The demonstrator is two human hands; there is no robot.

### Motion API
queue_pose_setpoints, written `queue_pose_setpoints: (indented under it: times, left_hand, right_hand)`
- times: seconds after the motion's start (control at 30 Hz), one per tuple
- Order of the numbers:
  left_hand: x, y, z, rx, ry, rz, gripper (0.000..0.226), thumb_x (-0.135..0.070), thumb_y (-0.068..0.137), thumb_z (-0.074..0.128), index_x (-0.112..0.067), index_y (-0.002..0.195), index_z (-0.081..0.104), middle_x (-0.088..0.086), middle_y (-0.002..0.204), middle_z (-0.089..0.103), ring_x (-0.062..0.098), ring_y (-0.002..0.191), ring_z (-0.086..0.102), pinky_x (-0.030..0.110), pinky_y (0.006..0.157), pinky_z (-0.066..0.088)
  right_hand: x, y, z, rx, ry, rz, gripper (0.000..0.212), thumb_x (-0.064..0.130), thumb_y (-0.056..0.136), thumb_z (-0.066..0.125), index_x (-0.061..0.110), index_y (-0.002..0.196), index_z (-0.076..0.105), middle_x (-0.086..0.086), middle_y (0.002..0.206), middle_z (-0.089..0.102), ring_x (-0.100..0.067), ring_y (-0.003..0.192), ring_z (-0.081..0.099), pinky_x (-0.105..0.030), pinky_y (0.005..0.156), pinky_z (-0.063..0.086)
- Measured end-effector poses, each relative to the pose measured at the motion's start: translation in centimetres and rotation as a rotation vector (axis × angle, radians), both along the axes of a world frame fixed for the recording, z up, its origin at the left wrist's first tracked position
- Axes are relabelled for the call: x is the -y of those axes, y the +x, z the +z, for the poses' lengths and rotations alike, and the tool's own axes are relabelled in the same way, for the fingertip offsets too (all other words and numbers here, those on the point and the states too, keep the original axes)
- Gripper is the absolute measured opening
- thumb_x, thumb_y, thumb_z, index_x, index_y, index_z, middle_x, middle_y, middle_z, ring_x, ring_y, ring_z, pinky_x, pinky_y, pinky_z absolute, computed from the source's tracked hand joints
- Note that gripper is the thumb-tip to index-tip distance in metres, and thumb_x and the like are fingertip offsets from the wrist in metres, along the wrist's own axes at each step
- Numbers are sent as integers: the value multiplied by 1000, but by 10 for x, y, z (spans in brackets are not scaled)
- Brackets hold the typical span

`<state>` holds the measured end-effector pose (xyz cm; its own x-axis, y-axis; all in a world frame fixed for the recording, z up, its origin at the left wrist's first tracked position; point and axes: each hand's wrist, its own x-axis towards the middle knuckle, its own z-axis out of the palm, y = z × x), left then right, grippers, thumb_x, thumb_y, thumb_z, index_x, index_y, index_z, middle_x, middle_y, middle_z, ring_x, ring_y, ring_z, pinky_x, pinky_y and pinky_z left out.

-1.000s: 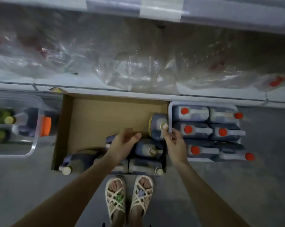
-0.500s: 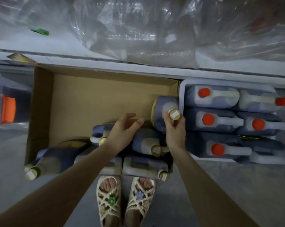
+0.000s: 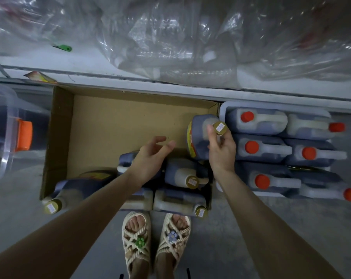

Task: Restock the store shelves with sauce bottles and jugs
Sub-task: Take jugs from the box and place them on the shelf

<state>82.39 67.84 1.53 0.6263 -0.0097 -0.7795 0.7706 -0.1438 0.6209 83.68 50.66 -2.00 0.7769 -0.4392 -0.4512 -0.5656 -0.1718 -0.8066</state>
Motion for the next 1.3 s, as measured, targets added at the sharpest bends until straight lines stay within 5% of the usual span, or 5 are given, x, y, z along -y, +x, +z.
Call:
queue_pose_setpoints:
  times: [0.23,0.57,0.8,1.13,1.3]
  left_hand:
    - [-1,-1,80,65,24,-59,41,-37,93,56,-18,128,51,8,116,62,19,108,60,33,95,47]
    - [7,6,261,260,-24,-223,51,-31,85,69,-23,129,45,-4,109,58,4,95,57,13,67,45]
    - [0,14,407,473,-123,-331,117,-37,50,94,-19,146,30,-7,139,44,5,122,46,15,91,42]
    - [-31,47,649,867,-196,-418,111,-26,36,93,-31,134,40,-14,122,61,-1,108,61,19,83,52]
    - [-50,51,735,1027,-108,-361,90,-15,42,97,-32,115,47,-10,111,64,-1,94,64,19,75,54]
  right_hand:
    - [6,5,98,120,54,71,18,26,91,63,19,108,63,18,97,65,16,90,58,-5,85,41]
    - [11,5,311,265,54,157,13,31,86,71,26,74,67,14,63,66,0,66,58,-26,67,47]
    - [5,5,498,414,148,206,21,18,86,69,19,66,64,18,49,58,6,51,51,-10,51,39]
    - [-32,14,760,676,4,272,48,37,85,69,18,44,54,10,44,36,-7,43,32,-19,41,26]
    - [-54,19,848,872,4,330,71,57,70,70,-11,63,49,-8,63,29,-18,57,26,-32,52,18]
